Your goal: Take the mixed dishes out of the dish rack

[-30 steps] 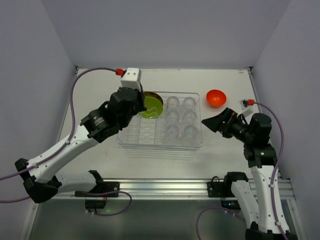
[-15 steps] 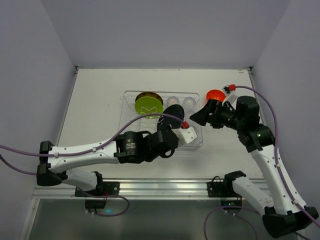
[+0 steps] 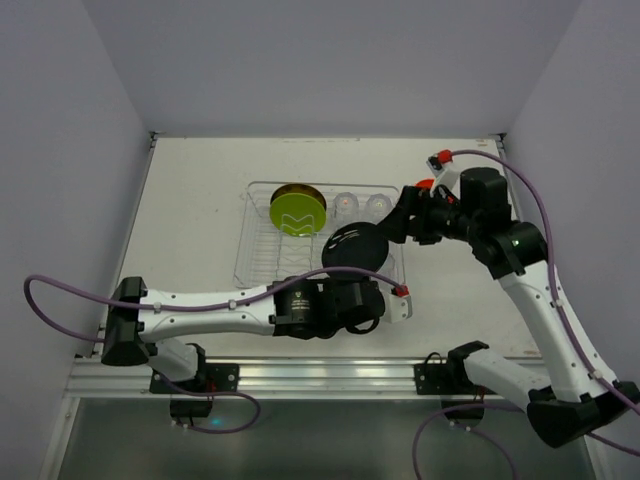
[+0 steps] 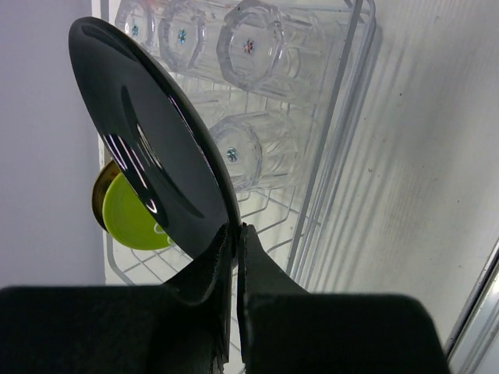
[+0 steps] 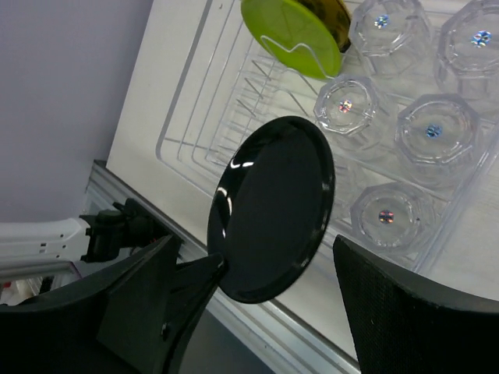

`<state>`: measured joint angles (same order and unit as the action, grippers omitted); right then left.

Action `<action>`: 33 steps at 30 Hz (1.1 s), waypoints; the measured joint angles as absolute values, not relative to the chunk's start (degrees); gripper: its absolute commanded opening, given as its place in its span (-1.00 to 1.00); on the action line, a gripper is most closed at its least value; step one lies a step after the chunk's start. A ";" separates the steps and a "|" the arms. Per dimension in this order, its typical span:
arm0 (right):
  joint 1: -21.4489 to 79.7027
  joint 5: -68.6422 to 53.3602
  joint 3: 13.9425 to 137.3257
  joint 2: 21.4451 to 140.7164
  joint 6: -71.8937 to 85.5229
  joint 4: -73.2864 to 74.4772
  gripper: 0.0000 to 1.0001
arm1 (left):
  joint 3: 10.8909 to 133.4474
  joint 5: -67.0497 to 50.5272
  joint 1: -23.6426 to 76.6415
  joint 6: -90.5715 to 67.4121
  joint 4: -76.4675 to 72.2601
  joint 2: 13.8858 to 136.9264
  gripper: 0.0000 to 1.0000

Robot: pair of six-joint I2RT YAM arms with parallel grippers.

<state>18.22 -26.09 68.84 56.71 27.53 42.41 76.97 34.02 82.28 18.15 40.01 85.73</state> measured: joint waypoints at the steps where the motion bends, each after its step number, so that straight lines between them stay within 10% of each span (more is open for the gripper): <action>1: 19.38 -25.56 70.67 58.59 26.74 43.57 0.62 | 76.97 34.20 82.35 19.03 40.01 86.15 -1.00; 23: 26.35 -9.06 71.00 70.41 21.85 51.79 0.23 | 68.66 38.46 83.46 28.10 35.70 85.69 -1.00; 33: 26.37 -16.60 67.79 72.71 22.33 46.70 -0.72 | 67.33 39.03 84.14 29.78 33.23 84.84 -1.00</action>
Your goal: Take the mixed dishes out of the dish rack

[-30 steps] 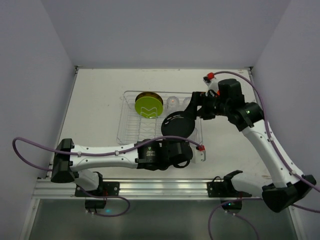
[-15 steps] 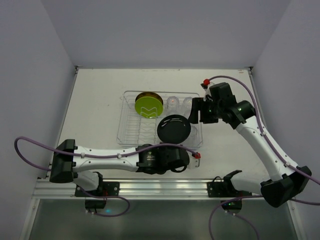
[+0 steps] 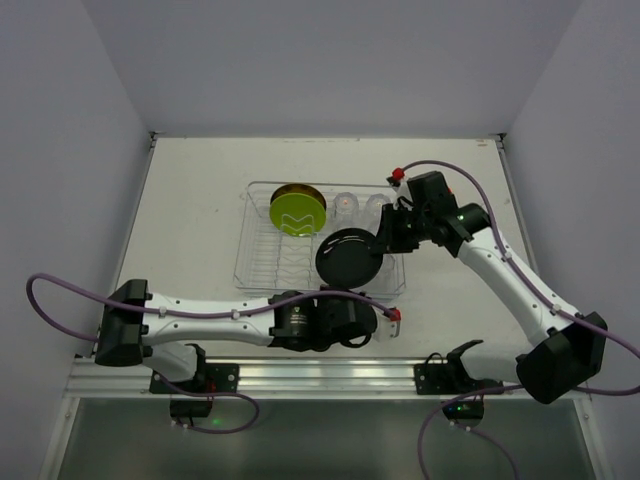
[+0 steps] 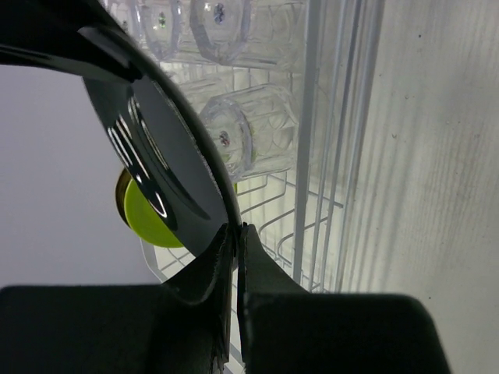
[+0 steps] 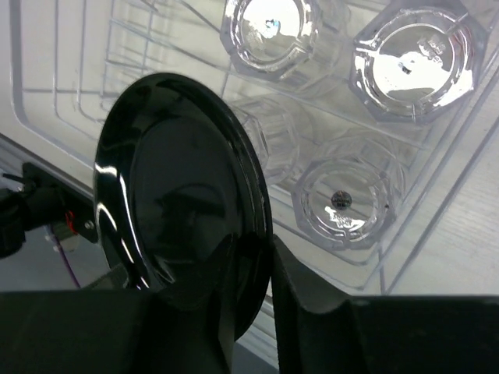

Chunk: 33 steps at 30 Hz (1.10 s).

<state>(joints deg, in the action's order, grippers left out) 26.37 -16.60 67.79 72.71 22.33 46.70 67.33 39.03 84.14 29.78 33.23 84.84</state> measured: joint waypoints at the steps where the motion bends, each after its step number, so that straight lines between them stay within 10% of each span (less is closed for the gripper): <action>1: 26.35 -17.10 67.37 72.71 22.72 45.84 -0.85 | 67.22 38.87 84.14 29.67 33.23 84.79 -1.00; 8: 25.89 -19.51 65.87 71.46 26.30 41.60 -1.00 | 64.64 38.54 84.14 29.39 31.05 84.40 -0.92; 14: 21.85 -19.75 62.11 67.42 28.27 39.68 -1.00 | 62.37 39.79 83.79 30.46 26.00 81.38 -0.02; 17: 16.43 -20.49 58.30 64.42 29.78 37.74 -1.00 | 61.91 40.10 82.61 31.07 23.31 77.28 0.99; 25: 0.91 -20.62 54.08 58.94 34.28 34.15 -1.00 | 62.37 39.88 72.10 26.02 16.08 68.42 1.00; 33: -19.75 -16.73 43.38 52.51 42.52 26.92 -1.00 | 69.91 30.17 39.16 3.20 15.49 68.97 1.00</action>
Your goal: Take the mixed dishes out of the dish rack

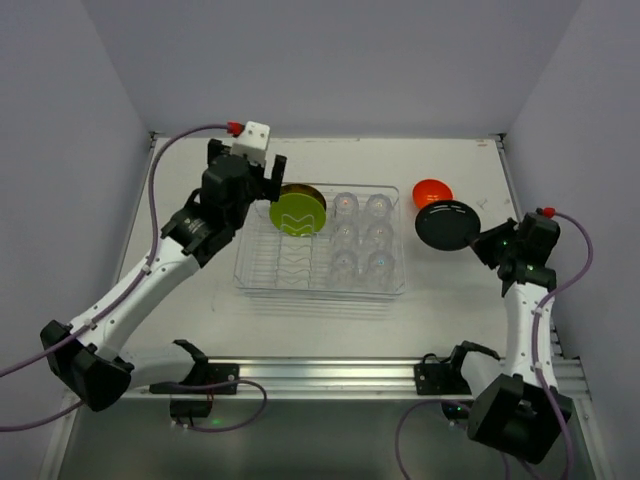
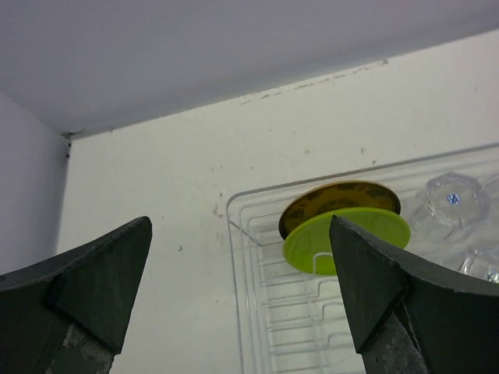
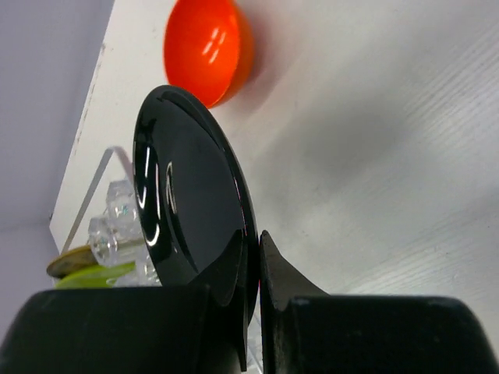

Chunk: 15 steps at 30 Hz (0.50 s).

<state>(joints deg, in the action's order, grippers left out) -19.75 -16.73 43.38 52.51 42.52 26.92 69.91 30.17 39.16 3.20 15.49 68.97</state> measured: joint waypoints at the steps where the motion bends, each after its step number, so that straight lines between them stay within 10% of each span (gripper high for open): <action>1: -20.62 -16.03 42.22 52.99 43.35 26.00 -1.00 | 70.30 28.91 36.25 1.58 15.57 69.32 1.00; 15: -23.33 -11.07 34.94 74.72 47.22 13.08 -0.95 | 78.61 19.79 28.03 -20.62 26.22 76.42 1.00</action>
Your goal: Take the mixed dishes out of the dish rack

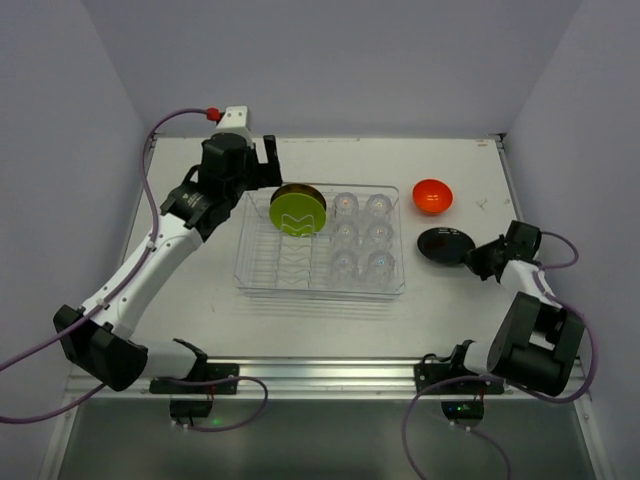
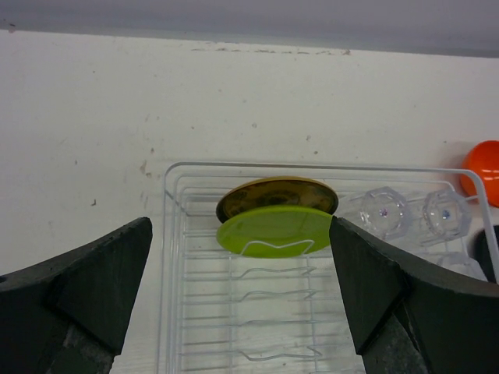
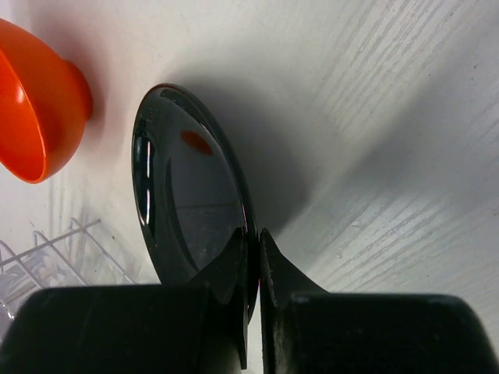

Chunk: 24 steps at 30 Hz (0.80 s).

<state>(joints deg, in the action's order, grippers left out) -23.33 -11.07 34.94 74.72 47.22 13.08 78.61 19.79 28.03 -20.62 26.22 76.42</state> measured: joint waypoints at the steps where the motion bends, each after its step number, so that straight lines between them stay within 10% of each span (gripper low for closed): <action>1: -23.31 -10.94 34.85 74.74 47.09 12.38 -0.92 | 79.15 19.05 28.03 -21.54 26.57 76.40 1.00; 7: -23.33 -9.96 33.89 75.79 46.57 10.35 -0.01 | 80.16 14.39 28.03 -28.08 27.09 75.57 1.00; 18: -23.33 -6.35 33.54 62.96 46.11 16.53 0.87 | 73.17 11.66 28.21 -49.76 28.42 75.57 1.00; 24: -23.33 -2.85 38.17 46.61 44.73 23.64 0.98 | 67.57 14.41 31.48 -67.33 30.15 75.94 1.00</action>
<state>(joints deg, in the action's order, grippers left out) -23.33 -2.85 38.17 46.61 44.73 23.64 67.57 14.41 31.48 -67.33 30.15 75.94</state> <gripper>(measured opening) 0.987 0.997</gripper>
